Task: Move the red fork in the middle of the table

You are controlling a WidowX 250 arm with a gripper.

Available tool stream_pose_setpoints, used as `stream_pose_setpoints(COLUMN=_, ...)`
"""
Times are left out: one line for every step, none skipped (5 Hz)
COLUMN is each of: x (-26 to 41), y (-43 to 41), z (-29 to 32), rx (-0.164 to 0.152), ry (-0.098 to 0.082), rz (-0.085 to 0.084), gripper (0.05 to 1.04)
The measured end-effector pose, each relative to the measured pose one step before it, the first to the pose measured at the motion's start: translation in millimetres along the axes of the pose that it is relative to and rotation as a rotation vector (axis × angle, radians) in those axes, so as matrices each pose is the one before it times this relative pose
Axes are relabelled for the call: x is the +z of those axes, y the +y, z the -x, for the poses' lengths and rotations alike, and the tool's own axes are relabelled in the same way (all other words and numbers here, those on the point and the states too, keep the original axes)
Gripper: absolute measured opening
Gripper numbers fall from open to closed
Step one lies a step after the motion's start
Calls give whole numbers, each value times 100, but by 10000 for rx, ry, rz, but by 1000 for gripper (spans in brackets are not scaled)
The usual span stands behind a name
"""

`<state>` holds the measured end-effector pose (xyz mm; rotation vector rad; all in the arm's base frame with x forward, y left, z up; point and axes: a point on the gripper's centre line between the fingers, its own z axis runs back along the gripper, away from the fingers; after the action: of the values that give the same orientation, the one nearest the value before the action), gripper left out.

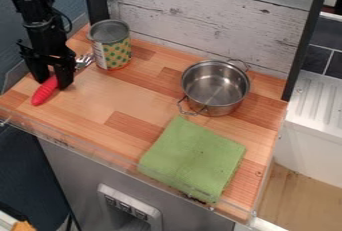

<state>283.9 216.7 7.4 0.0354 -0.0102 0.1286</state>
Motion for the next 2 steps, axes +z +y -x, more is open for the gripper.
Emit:
stream_pose_setpoints(x=-31, y=-23, z=-130, rx=27, ry=78, rz=-53, gripper=388)
stream_pose_setpoints(x=151, y=6, z=347, rx=189, ry=7, rz=-117, gripper=367)
